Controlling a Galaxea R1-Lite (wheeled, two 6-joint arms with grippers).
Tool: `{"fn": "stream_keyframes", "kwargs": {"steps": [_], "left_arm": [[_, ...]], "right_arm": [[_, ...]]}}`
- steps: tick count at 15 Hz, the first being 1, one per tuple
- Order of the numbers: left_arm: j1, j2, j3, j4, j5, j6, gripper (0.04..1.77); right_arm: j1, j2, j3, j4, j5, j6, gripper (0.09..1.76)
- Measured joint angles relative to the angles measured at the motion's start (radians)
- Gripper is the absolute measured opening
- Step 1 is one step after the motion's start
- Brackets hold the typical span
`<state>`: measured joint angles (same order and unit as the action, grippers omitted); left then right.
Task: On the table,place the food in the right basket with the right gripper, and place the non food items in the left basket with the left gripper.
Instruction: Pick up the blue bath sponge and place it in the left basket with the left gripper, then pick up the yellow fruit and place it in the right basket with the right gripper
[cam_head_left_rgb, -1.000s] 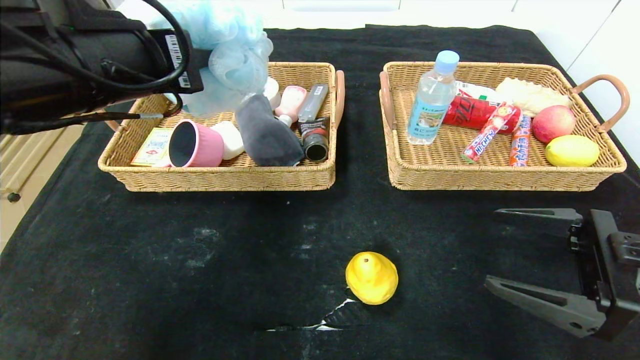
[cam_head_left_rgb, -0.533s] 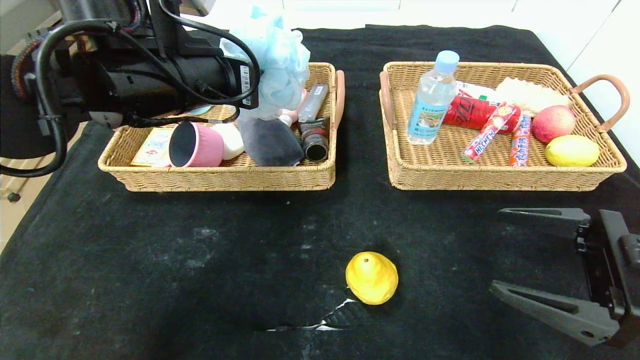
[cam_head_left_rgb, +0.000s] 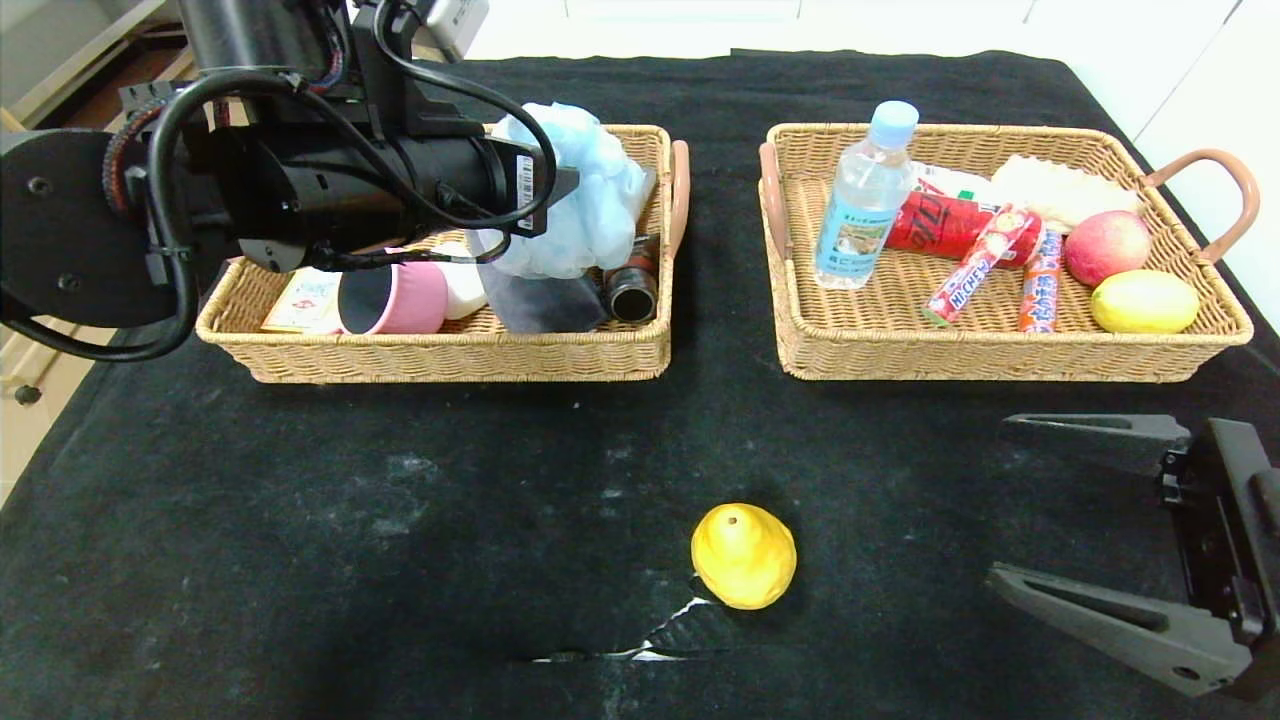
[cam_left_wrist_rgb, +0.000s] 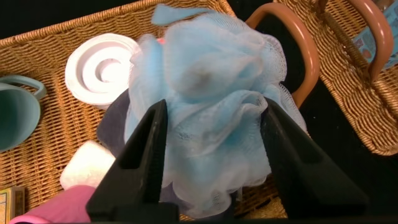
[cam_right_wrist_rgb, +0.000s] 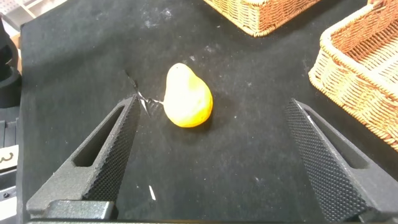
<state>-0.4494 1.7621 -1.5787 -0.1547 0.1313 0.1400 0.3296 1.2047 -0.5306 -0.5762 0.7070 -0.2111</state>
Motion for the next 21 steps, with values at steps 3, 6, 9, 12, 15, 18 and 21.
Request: {"fn": "stream_keyframes", "kwargs": {"steps": [3, 6, 9, 12, 15, 18, 21], "left_arm": [[-0.007, -0.003, 0.000, 0.011, 0.003, 0.000, 1.29], [-0.012, -0.007, 0.002, 0.012, 0.017, 0.000, 1.42], [-0.022, -0.025, 0.034, 0.010, 0.037, -0.002, 1.51], [-0.035, -0.082, 0.174, -0.003, 0.033, -0.003, 1.57], [-0.053, -0.181, 0.372, -0.047, 0.020, -0.006, 1.62], [-0.075, -0.333, 0.610, -0.150, -0.013, -0.002, 1.65], [-0.084, -0.507, 0.823, -0.188, -0.091, 0.001, 1.67]], "right_arm": [[0.000, 0.000, 0.000, 0.000, 0.000, 0.001, 1.71], [0.000, 0.000, 0.000, 0.000, 0.000, 0.001, 1.71], [0.000, 0.000, 0.000, 0.001, 0.000, 0.001, 1.71], [0.000, 0.006, 0.001, 0.001, 0.000, 0.001, 1.71], [0.003, 0.010, 0.006, 0.001, 0.000, -0.005, 1.71], [0.024, 0.011, 0.016, 0.001, -0.001, -0.006, 1.71], [0.040, 0.014, 0.027, 0.001, -0.001, -0.010, 1.71]]}}
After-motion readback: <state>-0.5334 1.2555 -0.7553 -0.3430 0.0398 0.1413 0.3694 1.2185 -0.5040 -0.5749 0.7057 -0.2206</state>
